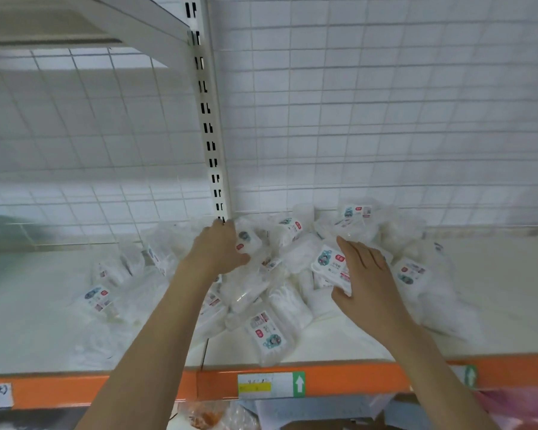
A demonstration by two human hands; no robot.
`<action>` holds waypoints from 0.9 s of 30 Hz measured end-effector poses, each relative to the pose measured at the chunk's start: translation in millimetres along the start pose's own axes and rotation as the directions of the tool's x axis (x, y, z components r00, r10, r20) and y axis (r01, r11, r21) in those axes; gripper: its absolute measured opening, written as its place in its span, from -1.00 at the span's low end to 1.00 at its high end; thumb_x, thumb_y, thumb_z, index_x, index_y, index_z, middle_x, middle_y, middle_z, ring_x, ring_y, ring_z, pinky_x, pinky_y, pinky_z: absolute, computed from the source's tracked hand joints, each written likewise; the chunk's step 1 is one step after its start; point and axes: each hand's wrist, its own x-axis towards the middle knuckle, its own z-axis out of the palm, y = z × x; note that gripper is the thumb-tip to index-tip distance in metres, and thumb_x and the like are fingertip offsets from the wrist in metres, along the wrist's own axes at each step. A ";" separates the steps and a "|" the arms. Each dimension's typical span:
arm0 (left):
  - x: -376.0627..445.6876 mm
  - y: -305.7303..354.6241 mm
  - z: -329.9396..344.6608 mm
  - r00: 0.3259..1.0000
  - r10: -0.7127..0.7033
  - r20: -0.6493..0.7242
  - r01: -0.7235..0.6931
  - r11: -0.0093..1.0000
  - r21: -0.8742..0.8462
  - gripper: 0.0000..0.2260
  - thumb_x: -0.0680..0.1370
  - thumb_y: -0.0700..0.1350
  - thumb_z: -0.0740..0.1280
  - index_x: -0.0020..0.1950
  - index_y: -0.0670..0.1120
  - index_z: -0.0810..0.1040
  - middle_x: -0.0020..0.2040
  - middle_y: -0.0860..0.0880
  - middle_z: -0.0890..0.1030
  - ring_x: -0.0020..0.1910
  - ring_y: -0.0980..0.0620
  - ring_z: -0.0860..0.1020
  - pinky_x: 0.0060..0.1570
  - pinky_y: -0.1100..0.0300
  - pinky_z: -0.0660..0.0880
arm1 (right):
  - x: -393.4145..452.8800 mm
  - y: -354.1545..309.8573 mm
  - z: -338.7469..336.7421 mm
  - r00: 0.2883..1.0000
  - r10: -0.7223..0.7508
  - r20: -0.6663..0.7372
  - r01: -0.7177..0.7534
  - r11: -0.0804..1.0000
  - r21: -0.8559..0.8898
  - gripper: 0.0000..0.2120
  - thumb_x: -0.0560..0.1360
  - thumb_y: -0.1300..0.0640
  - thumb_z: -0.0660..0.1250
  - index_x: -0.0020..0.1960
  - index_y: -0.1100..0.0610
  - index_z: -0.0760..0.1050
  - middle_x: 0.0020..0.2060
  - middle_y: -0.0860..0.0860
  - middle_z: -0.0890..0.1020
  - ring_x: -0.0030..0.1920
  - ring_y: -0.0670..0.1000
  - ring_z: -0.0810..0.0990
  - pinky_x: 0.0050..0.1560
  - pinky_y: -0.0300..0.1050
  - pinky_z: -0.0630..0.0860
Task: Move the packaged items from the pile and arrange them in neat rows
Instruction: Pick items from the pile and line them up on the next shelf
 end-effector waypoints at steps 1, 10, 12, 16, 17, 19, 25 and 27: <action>-2.7 4.5 -1.1 0.998 0.027 -0.058 -0.027 1.000 -0.007 -0.36 0.43 0.05 0.37 0.38 -0.19 0.23 0.25 -0.16 0.34 0.17 -0.15 0.40 0.15 0.04 0.41 | -2.3 2.9 -1.2 1.000 0.013 -0.009 -0.013 1.000 -0.009 -0.24 0.17 0.25 0.51 0.33 0.28 0.33 0.13 0.17 0.52 0.13 0.24 0.50 0.14 0.13 0.44; -64.5 123.8 37.0 0.912 0.183 -0.367 -0.302 0.905 -0.301 -0.37 0.34 -0.05 0.46 0.35 -0.09 0.31 0.21 -0.07 0.34 0.11 -0.09 0.44 0.02 0.09 0.45 | -38.2 85.0 -40.8 0.989 0.111 -0.095 -0.102 0.990 0.095 -0.27 0.13 0.32 0.48 0.27 0.20 0.35 0.10 0.13 0.45 0.07 0.07 0.35 0.08 -0.03 0.39; -69.8 148.4 53.0 0.901 0.172 -0.399 -0.295 0.916 -0.271 -0.38 0.29 0.03 0.45 0.31 -0.10 0.39 0.16 -0.09 0.46 0.08 -0.14 0.45 -0.01 0.04 0.41 | -44.5 110.6 -48.5 0.987 0.111 -0.115 -0.098 0.989 0.110 -0.27 0.12 0.33 0.46 0.27 0.17 0.34 0.09 0.13 0.43 0.05 0.06 0.34 0.06 0.00 0.40; -72.2 240.5 97.0 0.900 0.113 -0.420 -0.238 0.937 -0.257 -0.35 0.28 0.12 0.43 0.31 -0.09 0.42 0.14 -0.08 0.55 0.06 -0.18 0.49 0.01 -0.01 0.42 | -72.8 206.5 -69.7 0.990 0.103 -0.101 -0.095 0.992 0.083 -0.23 0.09 0.31 0.48 0.26 0.09 0.33 0.07 0.10 0.48 0.06 0.05 0.32 0.03 -0.01 0.36; -74.3 267.0 104.2 0.913 0.081 -0.399 -0.209 0.934 -0.291 -0.34 0.32 0.10 0.45 0.36 -0.09 0.38 0.20 -0.07 0.53 0.12 -0.16 0.46 0.06 0.01 0.39 | -80.7 231.3 -75.2 0.993 0.097 -0.073 -0.092 0.993 0.069 -0.21 0.07 0.30 0.49 0.26 0.07 0.33 0.07 0.09 0.50 0.08 0.05 0.32 0.03 0.00 0.36; -78.5 316.0 116.6 0.935 0.043 -0.352 -0.184 0.908 -0.376 -0.31 0.36 0.09 0.45 0.41 -0.06 0.29 0.27 -0.03 0.47 0.20 -0.10 0.40 0.14 0.08 0.33 | -99.4 275.7 -86.4 0.993 0.118 -0.028 -0.117 0.992 0.053 -0.18 0.05 0.30 0.51 0.25 0.04 0.31 0.06 0.08 0.53 0.09 0.04 0.33 0.03 0.01 0.39; -71.6 399.2 137.7 0.948 0.022 -0.317 -0.163 0.891 -0.424 -0.27 0.33 0.04 0.50 0.42 -0.11 0.30 0.19 -0.08 0.52 0.14 -0.13 0.43 0.09 0.03 0.37 | -120.8 362.2 -110.6 0.972 0.206 0.114 -0.219 0.970 0.108 -0.26 0.16 0.34 0.45 0.31 0.13 0.37 0.14 0.10 0.49 0.13 0.04 0.31 0.10 -0.03 0.34; -63.1 407.2 143.1 0.947 -0.004 -0.321 -0.137 0.898 -0.417 -0.24 0.30 0.02 0.53 0.41 -0.14 0.30 0.15 -0.15 0.55 0.10 -0.20 0.46 0.05 -0.01 0.41 | -120.3 376.9 -114.9 0.969 0.200 0.146 -0.224 0.960 0.168 -0.28 0.22 0.35 0.42 0.35 0.12 0.32 0.19 0.07 0.45 0.15 0.00 0.29 0.14 -0.15 0.27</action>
